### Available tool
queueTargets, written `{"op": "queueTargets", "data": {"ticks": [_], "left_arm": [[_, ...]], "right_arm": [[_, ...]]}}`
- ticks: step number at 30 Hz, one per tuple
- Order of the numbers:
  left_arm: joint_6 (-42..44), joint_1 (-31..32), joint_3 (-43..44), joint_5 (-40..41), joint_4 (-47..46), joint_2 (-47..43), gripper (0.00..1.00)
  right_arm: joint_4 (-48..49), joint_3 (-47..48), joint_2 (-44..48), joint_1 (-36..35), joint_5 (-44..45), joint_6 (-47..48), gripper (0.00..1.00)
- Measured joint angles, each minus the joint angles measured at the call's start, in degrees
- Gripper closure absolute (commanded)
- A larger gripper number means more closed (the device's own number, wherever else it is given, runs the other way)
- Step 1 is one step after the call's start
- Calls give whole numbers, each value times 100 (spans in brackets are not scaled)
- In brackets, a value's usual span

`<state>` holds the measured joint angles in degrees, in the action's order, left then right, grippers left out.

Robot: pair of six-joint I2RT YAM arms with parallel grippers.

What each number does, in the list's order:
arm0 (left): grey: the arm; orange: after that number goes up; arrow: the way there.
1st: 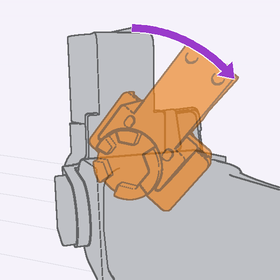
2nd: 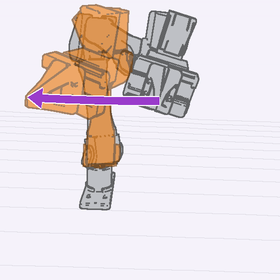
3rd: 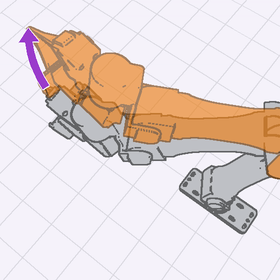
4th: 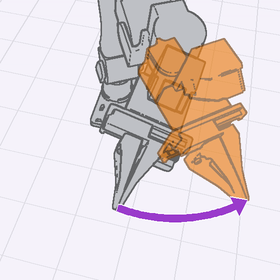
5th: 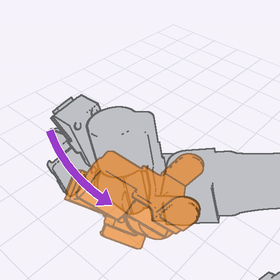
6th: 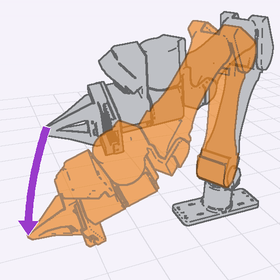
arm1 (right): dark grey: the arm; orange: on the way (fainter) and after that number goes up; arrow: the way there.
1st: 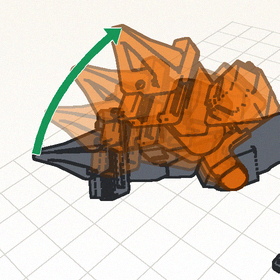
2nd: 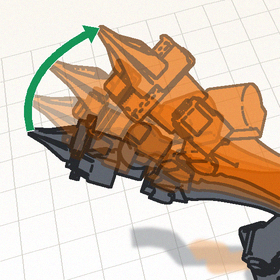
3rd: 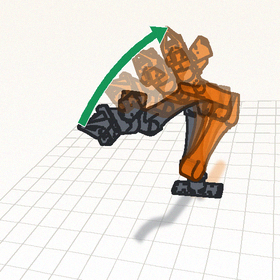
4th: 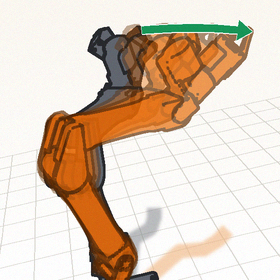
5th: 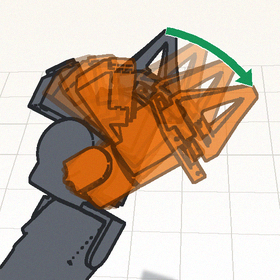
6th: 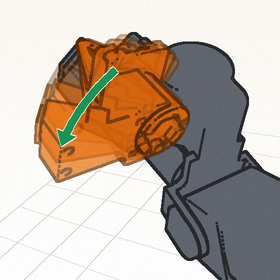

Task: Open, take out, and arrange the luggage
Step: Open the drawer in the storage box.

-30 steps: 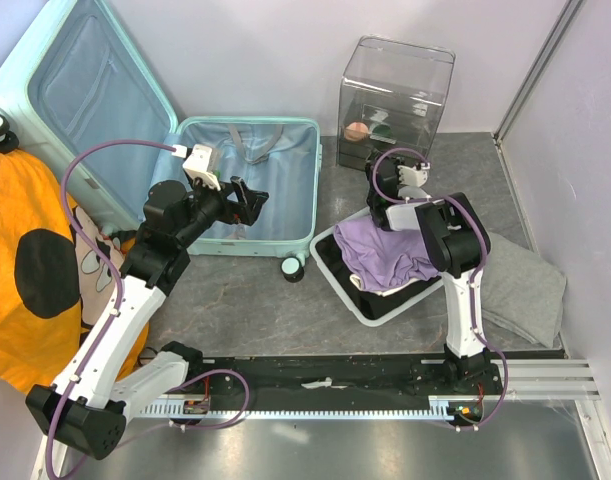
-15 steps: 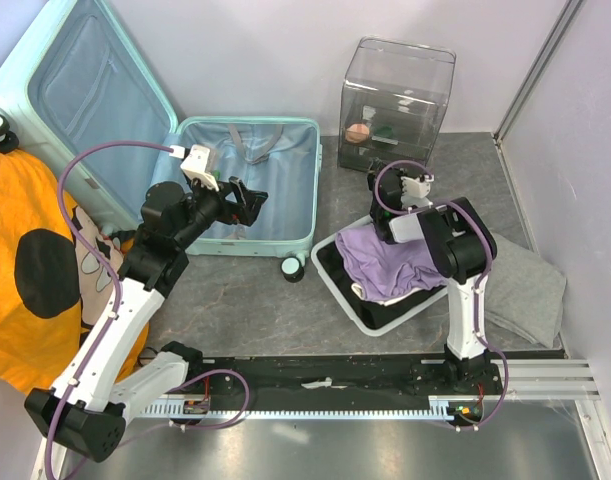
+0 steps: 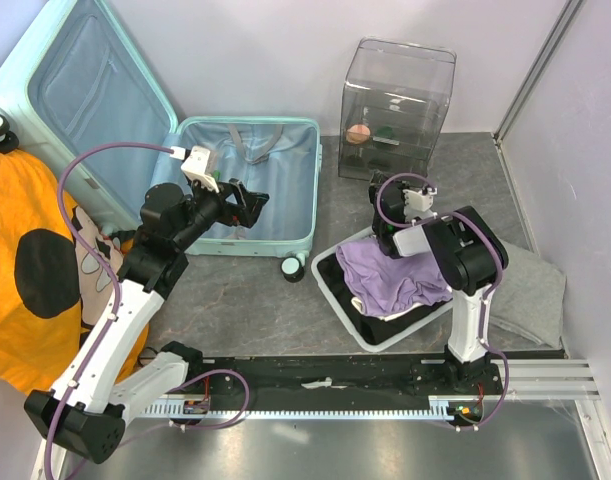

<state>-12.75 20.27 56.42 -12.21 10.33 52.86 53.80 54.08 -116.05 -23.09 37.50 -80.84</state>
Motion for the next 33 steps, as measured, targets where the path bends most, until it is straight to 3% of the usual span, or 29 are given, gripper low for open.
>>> {"op": "queueTargets", "data": {"ticks": [17,20,23,26,33], "left_arm": [[-2,0,-52,-17,-22,-63,7],[-4,0,-57,-17,-22,-79,7],[-4,0,-57,-13,-22,-107,7],[-7,0,-57,9,-24,-142,6],[-4,0,-57,20,-24,-160,6]], "right_arm": [[50,-662,542,-315,439,-160,92],[55,-682,560,-345,496,-188,77],[79,-719,590,-372,520,-210,49],[142,-767,697,-415,575,-162,35],[96,-879,1082,-564,748,-85,30]]}}
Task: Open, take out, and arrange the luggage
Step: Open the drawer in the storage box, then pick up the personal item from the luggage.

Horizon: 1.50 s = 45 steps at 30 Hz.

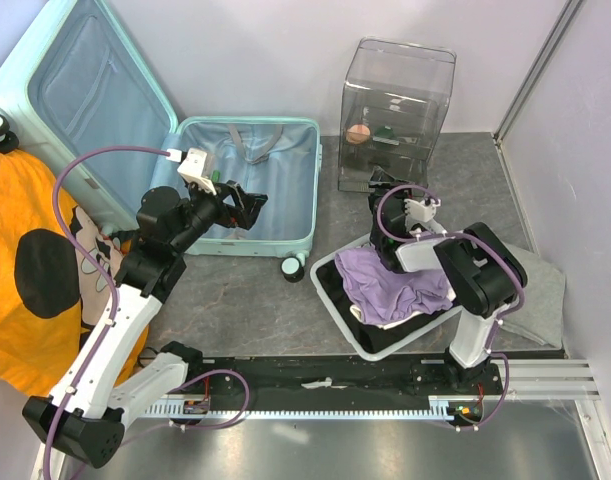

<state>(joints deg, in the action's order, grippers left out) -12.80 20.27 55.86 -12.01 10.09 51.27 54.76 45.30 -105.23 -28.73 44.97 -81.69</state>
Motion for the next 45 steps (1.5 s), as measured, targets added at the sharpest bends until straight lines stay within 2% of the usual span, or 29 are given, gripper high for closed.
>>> {"op": "queueTargets", "data": {"ticks": [4,8,12,16,19,22,24,27,30,35,40,45], "left_arm": [[0,0,0,50,2,2,6],[7,0,-2,175,0,9,6],[13,0,-2,319,4,52,6],[13,0,-2,299,0,140,6],[52,0,-33,313,-2,214,6],[221,0,-118,509,-42,306,5],[363,0,-133,713,-44,459,4],[592,-11,-83,927,-42,944,4],[699,-114,297,1049,168,1742,4],[879,-450,1480,1578,437,3257,5],[885,-1060,2490,1757,619,4450,7],[885,-1716,3233,1639,968,5539,16]], "right_arm": [[-118,-116,334,-44,96,122,28],[-673,-125,809,-111,319,315,24],[-1097,-138,1272,-212,675,745,24],[-802,-358,1718,-356,933,1873,26],[-258,-341,1753,-398,802,3147,24],[-675,334,1663,-365,374,4354,22],[-1362,1364,1445,-289,-111,5031,22],[-2068,2505,1235,-210,-942,5700,22],[-2592,2981,1226,-28,-1849,6033,24],[-3294,3010,1228,662,-3333,5875,28],[-3816,2758,1401,898,-4133,5777,29],[-4168,2199,2109,859,-4583,5779,29]]}}
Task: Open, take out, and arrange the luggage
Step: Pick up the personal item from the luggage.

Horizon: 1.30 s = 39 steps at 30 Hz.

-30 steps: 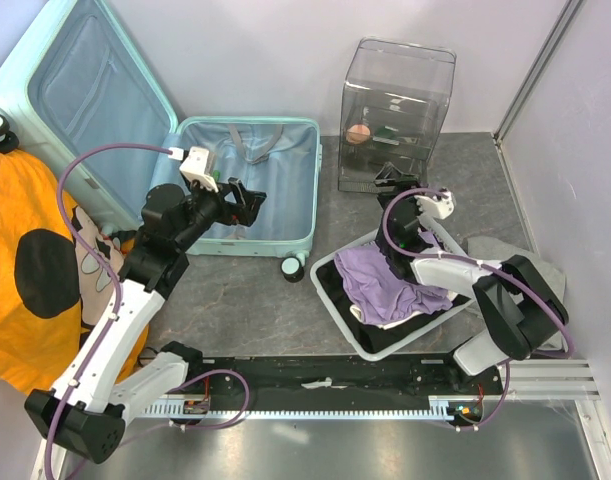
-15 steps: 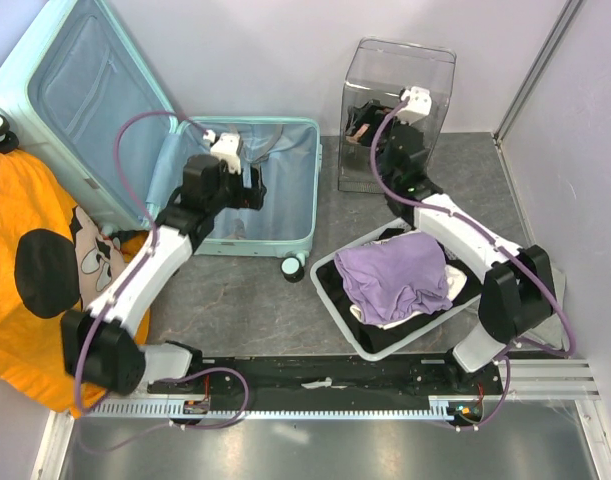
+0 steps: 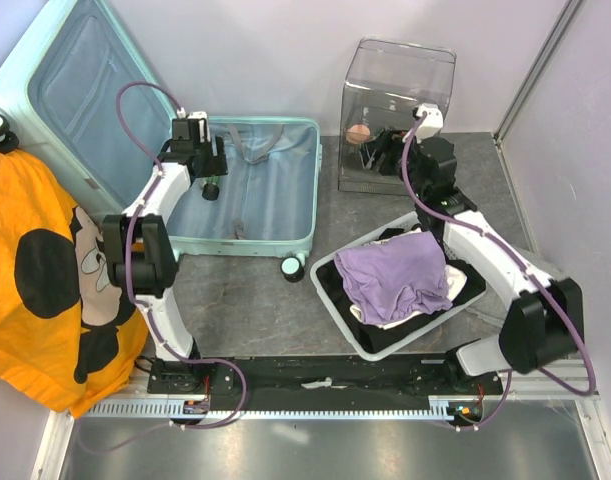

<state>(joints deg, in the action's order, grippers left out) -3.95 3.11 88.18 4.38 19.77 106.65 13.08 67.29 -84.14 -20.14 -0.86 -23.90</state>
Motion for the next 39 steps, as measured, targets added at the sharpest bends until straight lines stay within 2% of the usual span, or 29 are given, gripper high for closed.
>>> {"op": "queueTargets", "data": {"ticks": [5,10,19,23,25,27,28,29,30,35,39], "left_arm": [[0,-249,433,-166,310,789,29],[2,-240,568,-155,490,1161,36],[39,-256,833,238,654,1600,36],[57,-273,964,282,745,1753,48],[57,-278,1038,264,785,1825,48],[59,-278,1051,256,793,1834,62],[63,-278,1054,229,796,1834,70],[81,-278,1056,190,798,1836,84],[105,-278,1056,151,800,1836,85],[170,-332,925,-146,721,1744,87],[140,-369,216,-562,645,1025,87]], "right_arm": [[-116,-229,494,2,-258,15,30],[-127,-470,535,2,-494,7,29],[-214,-804,535,2,-734,-52,29],[-122,-914,535,2,-841,-127,29],[-94,-1001,546,2,-857,-151,29],[-70,-1137,586,2,-855,-184,29],[-70,-1180,610,2,-852,-190,29],[-70,-1226,636,2,-852,-199,29],[-72,-1259,662,2,-852,-212,29],[-22,-1270,686,2,-907,-254,29],[-26,-1185,625,2,-1119,-337,28]]}}
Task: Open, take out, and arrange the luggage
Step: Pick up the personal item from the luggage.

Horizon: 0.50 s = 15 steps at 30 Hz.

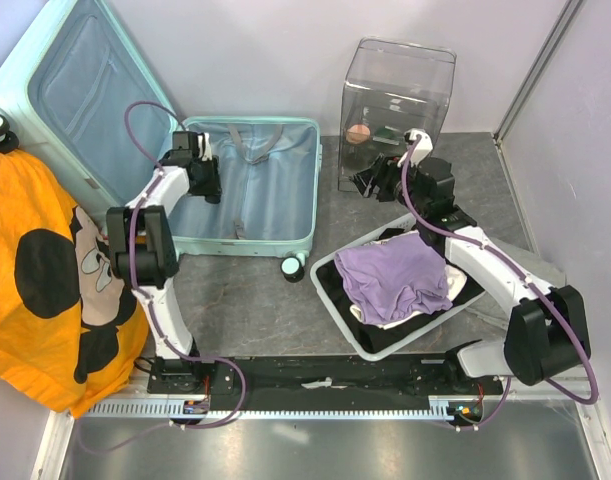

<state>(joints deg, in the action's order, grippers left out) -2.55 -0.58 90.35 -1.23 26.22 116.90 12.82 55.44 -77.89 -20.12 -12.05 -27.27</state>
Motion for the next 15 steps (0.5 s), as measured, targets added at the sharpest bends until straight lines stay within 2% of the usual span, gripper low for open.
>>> {"op": "queueTargets", "data": {"ticks": [4,9,15], "left_arm": [[-131,129,-350,-713,-26,-942,89],[-164,577,-372,-2114,-369,-1862,92],[616,1541,-1137,-3392,-581,-2511,92]], "right_arm": [[94,240,-186,0,-442,-304,28],[540,520,-645,-2,-1246,-938,24],[350,1178,-1469,-42,-2094,-1259,20]]}}
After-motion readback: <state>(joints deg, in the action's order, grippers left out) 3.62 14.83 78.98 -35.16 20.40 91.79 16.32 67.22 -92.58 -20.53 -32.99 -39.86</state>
